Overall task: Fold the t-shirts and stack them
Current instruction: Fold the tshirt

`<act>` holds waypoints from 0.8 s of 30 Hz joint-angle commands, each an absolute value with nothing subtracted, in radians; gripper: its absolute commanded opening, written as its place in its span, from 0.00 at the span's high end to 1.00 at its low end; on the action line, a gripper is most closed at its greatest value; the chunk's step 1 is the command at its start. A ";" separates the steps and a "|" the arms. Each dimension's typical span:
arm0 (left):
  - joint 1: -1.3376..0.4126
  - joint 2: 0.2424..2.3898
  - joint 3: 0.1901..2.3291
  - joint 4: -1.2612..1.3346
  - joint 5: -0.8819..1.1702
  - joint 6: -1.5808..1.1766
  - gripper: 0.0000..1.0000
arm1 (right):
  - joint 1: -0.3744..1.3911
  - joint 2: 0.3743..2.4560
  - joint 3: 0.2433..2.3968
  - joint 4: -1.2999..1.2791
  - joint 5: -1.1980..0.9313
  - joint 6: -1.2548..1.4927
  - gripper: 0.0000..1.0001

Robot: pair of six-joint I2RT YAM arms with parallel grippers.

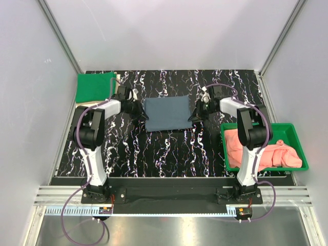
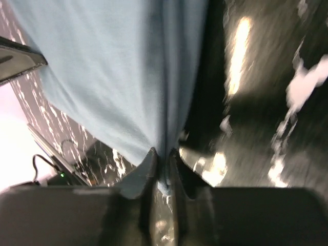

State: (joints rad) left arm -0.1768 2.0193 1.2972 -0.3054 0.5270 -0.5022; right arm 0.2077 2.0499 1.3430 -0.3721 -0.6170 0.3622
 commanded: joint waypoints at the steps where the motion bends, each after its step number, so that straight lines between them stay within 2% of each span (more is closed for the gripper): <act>1: -0.173 1.910 1.247 -0.307 0.494 -0.525 0.81 | 0.225 1.925 1.272 -0.313 -0.592 0.408 0.78; 2: -0.175 1.902 1.244 -0.307 0.498 -0.525 0.75 | 0.224 1.918 1.253 -0.305 -0.588 0.414 0.72; 4: -0.173 1.890 1.262 -0.316 0.508 -0.515 0.68 | 0.224 1.901 1.244 -0.308 -0.577 0.413 0.56; 6: -0.173 1.901 1.331 -0.359 0.497 -0.488 0.63 | 0.221 1.894 1.253 -0.311 -0.558 0.411 0.52; 9: -0.173 1.968 1.460 -0.422 0.485 -0.451 0.60 | 0.212 1.922 1.319 -0.350 -0.571 0.403 0.39; 14: -0.173 2.115 1.647 -0.457 0.505 -0.399 0.60 | 0.198 1.989 1.454 -0.405 -0.558 0.371 0.35; 24: -0.172 2.281 1.808 -0.489 0.485 -0.368 0.53 | 0.178 2.199 1.712 -0.500 -0.566 0.308 0.32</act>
